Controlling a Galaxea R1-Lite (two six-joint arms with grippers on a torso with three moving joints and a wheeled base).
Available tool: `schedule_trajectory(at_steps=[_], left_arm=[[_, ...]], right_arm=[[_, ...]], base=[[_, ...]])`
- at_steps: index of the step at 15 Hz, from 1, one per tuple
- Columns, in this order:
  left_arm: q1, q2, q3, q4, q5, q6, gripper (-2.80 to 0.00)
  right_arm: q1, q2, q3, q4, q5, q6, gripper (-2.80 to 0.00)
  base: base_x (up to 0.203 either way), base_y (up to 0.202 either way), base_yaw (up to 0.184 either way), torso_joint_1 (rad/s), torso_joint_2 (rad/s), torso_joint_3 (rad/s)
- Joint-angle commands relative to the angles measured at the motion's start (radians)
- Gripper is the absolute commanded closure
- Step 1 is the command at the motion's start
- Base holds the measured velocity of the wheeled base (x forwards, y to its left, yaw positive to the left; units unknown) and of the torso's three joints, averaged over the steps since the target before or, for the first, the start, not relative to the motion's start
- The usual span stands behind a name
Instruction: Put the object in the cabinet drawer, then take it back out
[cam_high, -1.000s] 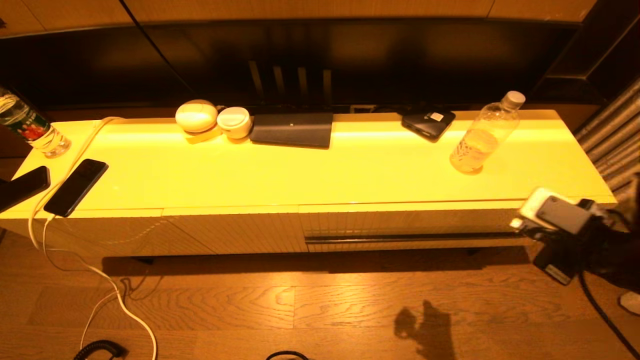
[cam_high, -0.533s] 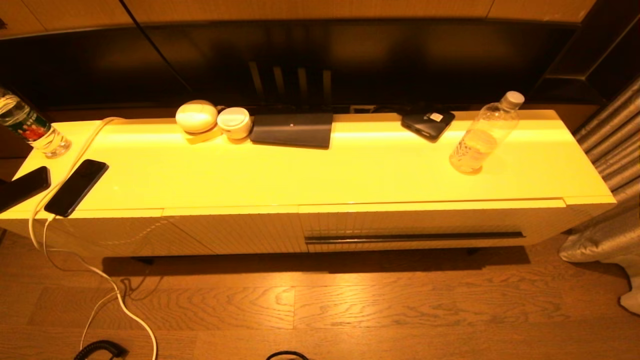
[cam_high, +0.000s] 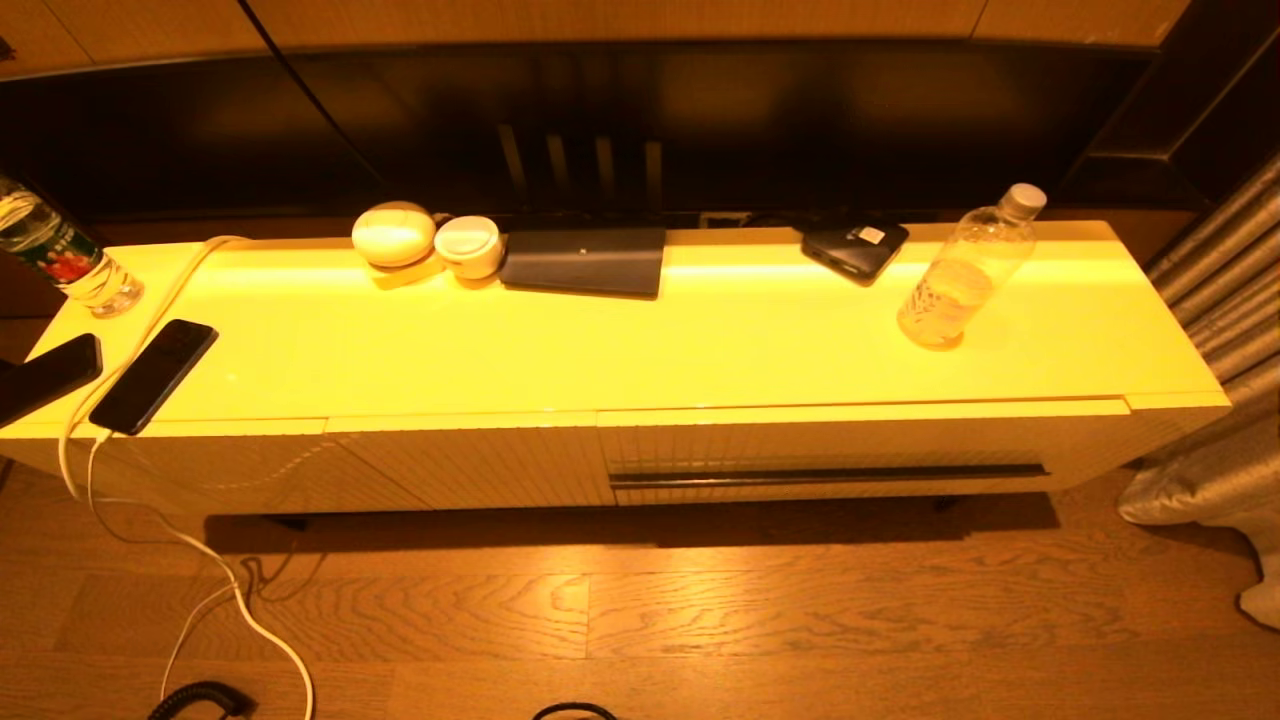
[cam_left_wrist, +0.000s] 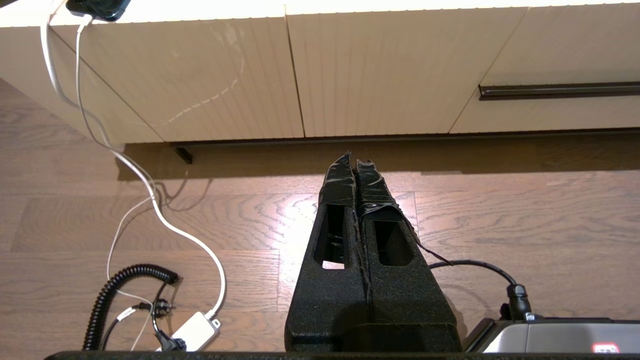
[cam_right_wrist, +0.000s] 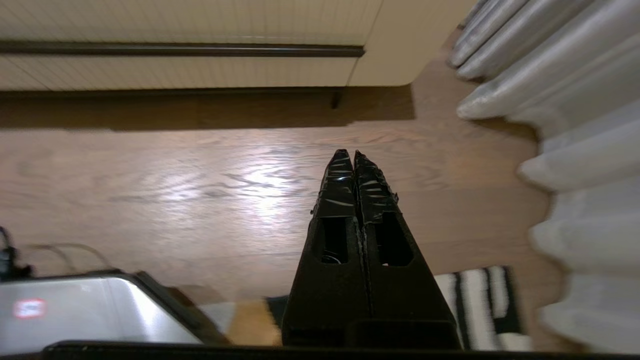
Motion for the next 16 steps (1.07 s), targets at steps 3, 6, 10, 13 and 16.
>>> schedule_trajectory(at_steps=[3,6,10,13,16], left_arm=[[0.0,0.0,0.002,0.0,0.0,0.0,0.0],[0.0,0.0,0.002,0.0,0.0,0.0,0.0],[0.0,0.0,0.002,0.0,-0.001,0.0,0.0],[0.0,0.0,0.002,0.0,0.0,0.0,0.0],[0.0,0.0,0.003,0.0,0.0,0.0,0.0]], right_arm=[[-0.001,-0.063,0.148,-0.026,0.044,0.019,0.0],[-0.001,-0.063,0.273,-0.187,0.127,-0.022,0.0],[-0.001,-0.062,0.333,-0.31,0.194,-0.047,0.0],[-0.001,-0.062,0.367,-0.409,0.195,-0.041,0.0],[0.0,-0.062,0.384,-0.422,0.187,-0.033,0.0]], base=[[0.0,0.0,0.0,0.0,0.0,0.0],[0.0,0.0,0.0,0.0,0.0,0.0],[0.0,0.0,0.0,0.0,0.0,0.0],[0.0,0.0,0.0,0.0,0.0,0.0],[0.0,0.0,0.0,0.0,0.0,0.0]])
